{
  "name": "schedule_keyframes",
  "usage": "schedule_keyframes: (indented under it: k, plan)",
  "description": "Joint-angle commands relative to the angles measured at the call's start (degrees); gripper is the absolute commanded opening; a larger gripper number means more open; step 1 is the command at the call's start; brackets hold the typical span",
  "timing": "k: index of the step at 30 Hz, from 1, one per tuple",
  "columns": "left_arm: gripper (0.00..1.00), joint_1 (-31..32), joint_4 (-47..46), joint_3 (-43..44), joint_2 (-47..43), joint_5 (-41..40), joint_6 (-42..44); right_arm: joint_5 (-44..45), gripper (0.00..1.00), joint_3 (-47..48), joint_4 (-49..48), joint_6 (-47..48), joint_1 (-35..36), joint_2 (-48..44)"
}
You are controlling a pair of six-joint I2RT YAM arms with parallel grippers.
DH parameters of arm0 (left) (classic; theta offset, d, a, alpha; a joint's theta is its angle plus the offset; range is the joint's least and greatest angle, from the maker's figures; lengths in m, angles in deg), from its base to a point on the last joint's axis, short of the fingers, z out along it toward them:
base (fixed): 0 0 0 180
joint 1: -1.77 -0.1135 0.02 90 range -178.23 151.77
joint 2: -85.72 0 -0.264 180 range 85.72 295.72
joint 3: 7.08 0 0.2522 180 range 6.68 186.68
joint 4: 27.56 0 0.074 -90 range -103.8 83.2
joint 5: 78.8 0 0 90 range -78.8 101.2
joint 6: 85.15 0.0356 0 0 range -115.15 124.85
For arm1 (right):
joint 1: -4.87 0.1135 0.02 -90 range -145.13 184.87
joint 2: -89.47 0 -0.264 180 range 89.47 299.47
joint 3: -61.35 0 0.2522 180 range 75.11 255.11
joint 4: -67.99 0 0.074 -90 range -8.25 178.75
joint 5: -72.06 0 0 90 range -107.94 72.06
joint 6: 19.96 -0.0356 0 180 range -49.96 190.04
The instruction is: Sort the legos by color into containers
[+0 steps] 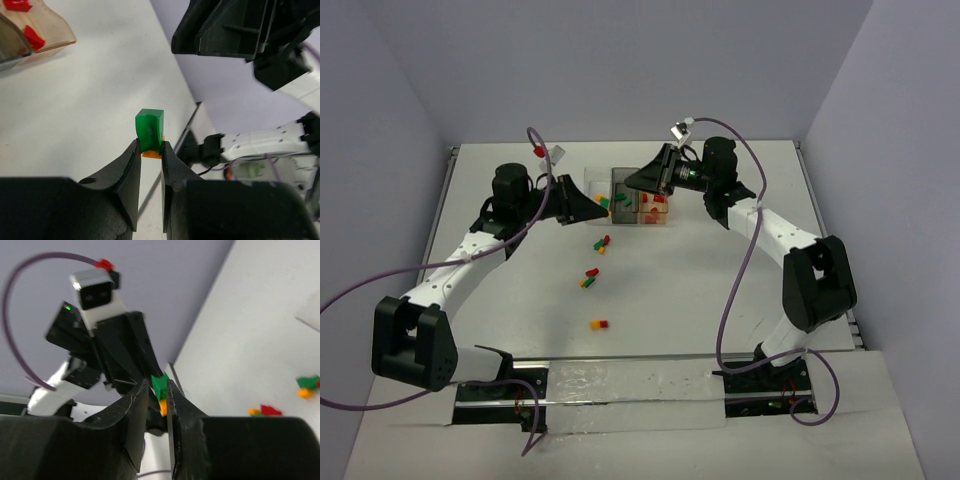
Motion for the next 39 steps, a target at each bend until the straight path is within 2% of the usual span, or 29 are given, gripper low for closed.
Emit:
schedule_keyframes:
  k: [1, 3, 4, 6, 10, 16, 21, 34, 39]
  plan:
    - [0.00, -0.4, 11.1, 4.6, -1.5, 0.7, 18.1, -1.1, 0.33, 1.2, 12.4, 14.2, -1.0, -5.1]
    - [0.00, -0.4, 17.4, 7.0, -0.3, 5.5, 26.9, -2.4, 0.41, 0.1, 14.5, 19.3, -1.0, -7.1]
    - [0.00, -0.4, 18.8, 7.3, 0.1, 5.6, 27.1, -2.5, 0.41, -0.2, 14.5, 20.8, -1.0, -7.1]
    - [0.00, -0.4, 19.7, 6.9, 0.3, 10.0, 29.8, -4.6, 0.52, 0.4, 18.4, 25.5, -0.9, -7.8]
    - [0.00, -0.2, 19.8, 5.9, -0.2, 15.9, 33.8, -7.1, 0.56, 1.7, 22.6, 31.0, -0.6, -7.9]
    - [0.00, 0.0, 21.5, 6.6, 0.8, 23.7, 34.6, -8.9, 0.54, 2.5, 28.6, 41.0, 3.0, -8.8]
    - [0.00, 1.3, 19.7, 6.0, 0.1, 23.9, 32.5, -10.3, 0.52, 3.0, 30.4, 44.0, 6.1, -8.9]
    - [0.00, 3.6, 21.4, 6.6, 0.7, 21.8, 33.0, -13.3, 0.54, 5.6, 31.6, 44.0, 9.4, -7.9]
    - [0.00, 4.1, 21.9, 7.3, 1.1, 21.8, 33.2, -12.6, 0.49, 6.9, 35.0, 46.7, 10.7, -7.2]
